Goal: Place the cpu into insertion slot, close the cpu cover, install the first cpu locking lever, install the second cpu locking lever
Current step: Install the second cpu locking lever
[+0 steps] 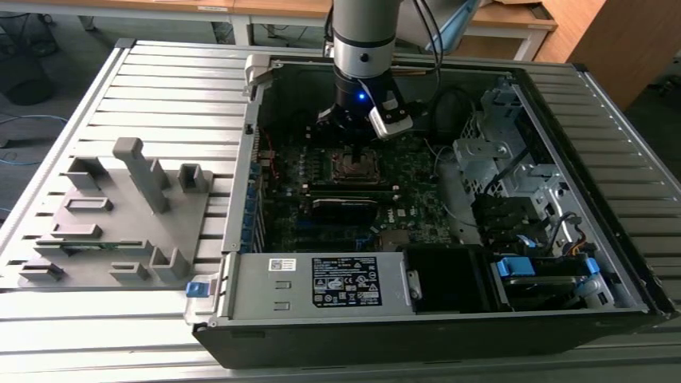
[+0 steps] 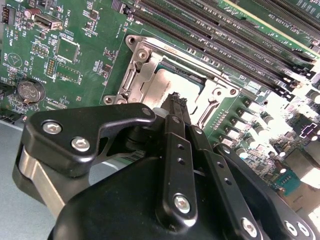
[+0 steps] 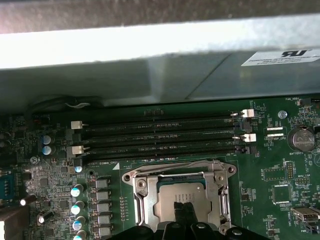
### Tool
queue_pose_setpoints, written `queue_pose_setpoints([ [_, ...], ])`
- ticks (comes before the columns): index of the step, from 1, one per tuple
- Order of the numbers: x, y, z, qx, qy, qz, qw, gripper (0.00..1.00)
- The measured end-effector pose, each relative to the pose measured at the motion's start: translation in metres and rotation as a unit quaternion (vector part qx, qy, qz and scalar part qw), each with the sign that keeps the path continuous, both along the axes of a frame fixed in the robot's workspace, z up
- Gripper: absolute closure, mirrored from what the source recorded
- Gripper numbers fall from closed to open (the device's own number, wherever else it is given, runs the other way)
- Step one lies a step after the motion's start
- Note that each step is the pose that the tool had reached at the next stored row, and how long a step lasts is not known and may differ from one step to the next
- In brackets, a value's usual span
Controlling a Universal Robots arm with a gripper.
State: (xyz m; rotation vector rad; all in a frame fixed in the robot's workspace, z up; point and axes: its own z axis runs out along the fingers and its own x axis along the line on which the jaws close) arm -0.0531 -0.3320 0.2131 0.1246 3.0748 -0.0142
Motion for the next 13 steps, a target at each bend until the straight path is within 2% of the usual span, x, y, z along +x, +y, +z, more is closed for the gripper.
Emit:
queue_pose_setpoints([
  [3,0.0,-0.0001,0.0009,0.0,0.0,0.0,1.0,0.89],
  [13,0.0,0.0,0.0128,0.0,0.0,0.0,1.0,0.89],
])
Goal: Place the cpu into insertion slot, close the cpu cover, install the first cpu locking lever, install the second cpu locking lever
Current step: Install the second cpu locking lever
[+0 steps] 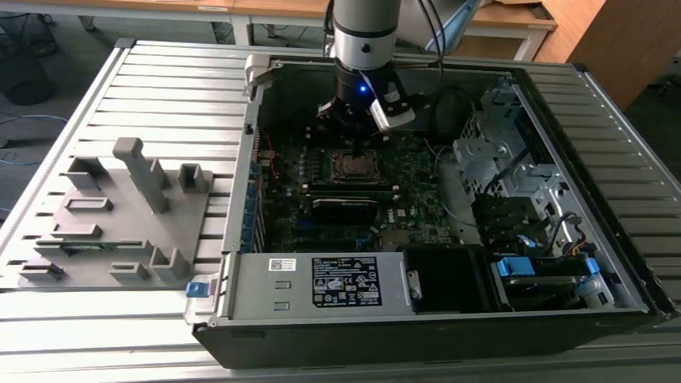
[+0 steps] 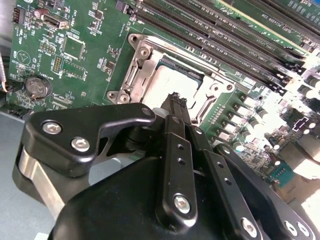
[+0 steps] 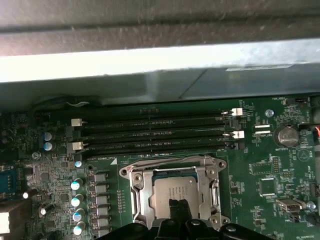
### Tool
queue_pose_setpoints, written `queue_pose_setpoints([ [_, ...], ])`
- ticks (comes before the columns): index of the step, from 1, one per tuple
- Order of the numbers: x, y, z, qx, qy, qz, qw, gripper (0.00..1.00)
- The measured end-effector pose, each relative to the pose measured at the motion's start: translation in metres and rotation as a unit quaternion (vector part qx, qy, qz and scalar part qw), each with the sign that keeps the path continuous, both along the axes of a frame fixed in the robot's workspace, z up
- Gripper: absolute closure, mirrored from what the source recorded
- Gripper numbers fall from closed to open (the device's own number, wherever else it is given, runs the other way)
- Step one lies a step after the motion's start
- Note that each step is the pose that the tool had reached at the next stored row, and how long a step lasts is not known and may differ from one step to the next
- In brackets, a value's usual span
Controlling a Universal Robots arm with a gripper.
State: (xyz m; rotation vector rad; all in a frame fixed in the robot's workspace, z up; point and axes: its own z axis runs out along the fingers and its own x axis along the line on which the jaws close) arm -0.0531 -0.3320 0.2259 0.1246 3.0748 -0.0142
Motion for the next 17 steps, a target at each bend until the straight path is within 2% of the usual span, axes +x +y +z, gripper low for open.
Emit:
queue_pose_setpoints([
  [9,0.0,0.0,0.0089,0.0,0.0,0.0,1.0,0.89],
  [17,0.0,-0.0004,0.0097,-0.0001,0.0001,0.0,1.0,0.89],
])
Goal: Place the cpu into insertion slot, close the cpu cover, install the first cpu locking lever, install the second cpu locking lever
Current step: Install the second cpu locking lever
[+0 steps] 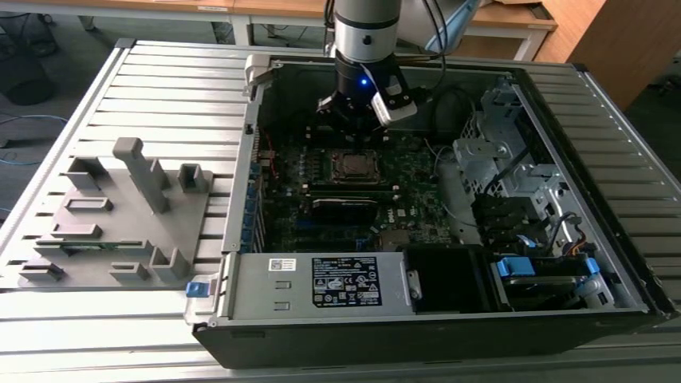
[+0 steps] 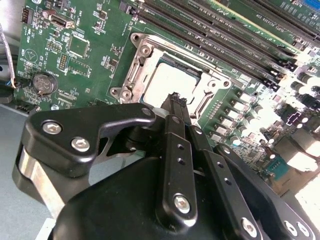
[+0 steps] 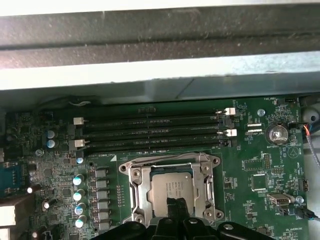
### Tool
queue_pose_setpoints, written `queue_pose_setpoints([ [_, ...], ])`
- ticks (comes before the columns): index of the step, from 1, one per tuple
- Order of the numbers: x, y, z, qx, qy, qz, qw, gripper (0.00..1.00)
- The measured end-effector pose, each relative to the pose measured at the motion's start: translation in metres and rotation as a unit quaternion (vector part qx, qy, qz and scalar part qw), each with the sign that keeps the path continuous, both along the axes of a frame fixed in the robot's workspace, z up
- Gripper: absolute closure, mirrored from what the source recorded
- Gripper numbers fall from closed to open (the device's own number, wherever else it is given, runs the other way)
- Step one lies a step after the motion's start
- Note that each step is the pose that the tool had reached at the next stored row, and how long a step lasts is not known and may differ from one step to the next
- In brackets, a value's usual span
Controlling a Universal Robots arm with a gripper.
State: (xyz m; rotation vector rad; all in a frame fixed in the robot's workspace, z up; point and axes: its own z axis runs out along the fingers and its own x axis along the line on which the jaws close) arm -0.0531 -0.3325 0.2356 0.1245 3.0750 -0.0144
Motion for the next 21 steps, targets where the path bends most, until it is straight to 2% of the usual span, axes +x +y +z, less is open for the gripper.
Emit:
queue_pose_setpoints([
  [8,0.0,-0.0056,-0.0001,0.0001,-0.0001,0.0,1.0,0.89],
  [21,0.0,-0.0213,-0.0001,0.0001,-0.0001,0.0,1.0,0.89],
])
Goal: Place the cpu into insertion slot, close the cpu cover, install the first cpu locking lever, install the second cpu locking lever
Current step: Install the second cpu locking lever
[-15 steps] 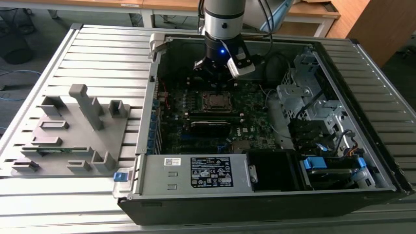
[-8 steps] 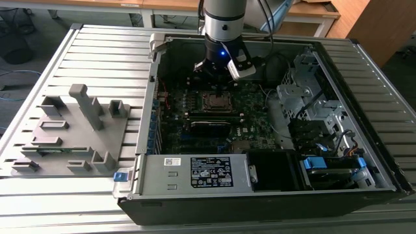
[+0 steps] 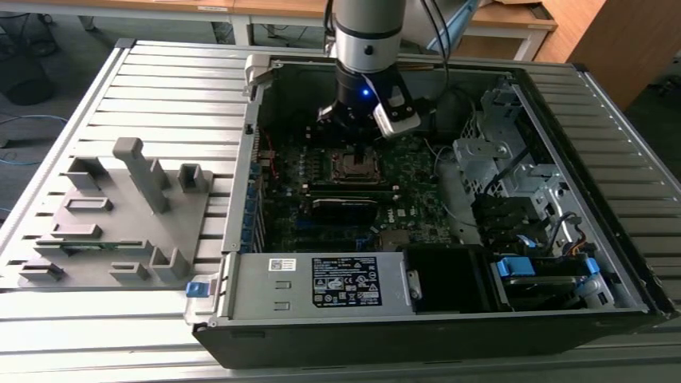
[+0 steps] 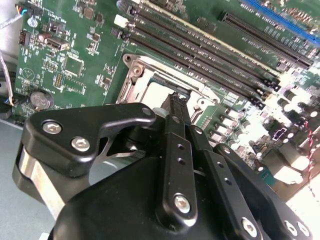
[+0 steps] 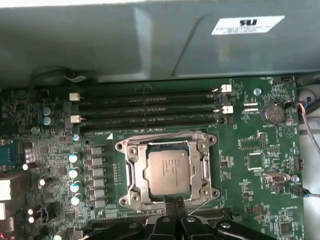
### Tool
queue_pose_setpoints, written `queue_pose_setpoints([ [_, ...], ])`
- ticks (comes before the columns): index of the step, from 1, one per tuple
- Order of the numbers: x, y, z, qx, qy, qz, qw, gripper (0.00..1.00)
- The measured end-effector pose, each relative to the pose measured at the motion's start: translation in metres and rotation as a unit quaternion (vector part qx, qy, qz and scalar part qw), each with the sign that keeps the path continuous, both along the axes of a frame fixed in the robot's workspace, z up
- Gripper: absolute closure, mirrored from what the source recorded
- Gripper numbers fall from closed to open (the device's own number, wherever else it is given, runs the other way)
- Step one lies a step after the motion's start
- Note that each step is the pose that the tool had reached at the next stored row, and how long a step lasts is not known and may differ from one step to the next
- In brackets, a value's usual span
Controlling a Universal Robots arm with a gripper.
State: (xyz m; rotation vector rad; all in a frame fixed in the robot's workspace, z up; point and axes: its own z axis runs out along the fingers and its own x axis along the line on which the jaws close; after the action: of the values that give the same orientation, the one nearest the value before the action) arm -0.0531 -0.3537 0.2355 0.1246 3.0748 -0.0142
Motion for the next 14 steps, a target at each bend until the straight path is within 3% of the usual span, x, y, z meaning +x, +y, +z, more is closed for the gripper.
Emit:
queue_pose_setpoints([
  [14,0.0,-0.0124,0.0,0.0,0.0,0.0,1.0,0.89],
])
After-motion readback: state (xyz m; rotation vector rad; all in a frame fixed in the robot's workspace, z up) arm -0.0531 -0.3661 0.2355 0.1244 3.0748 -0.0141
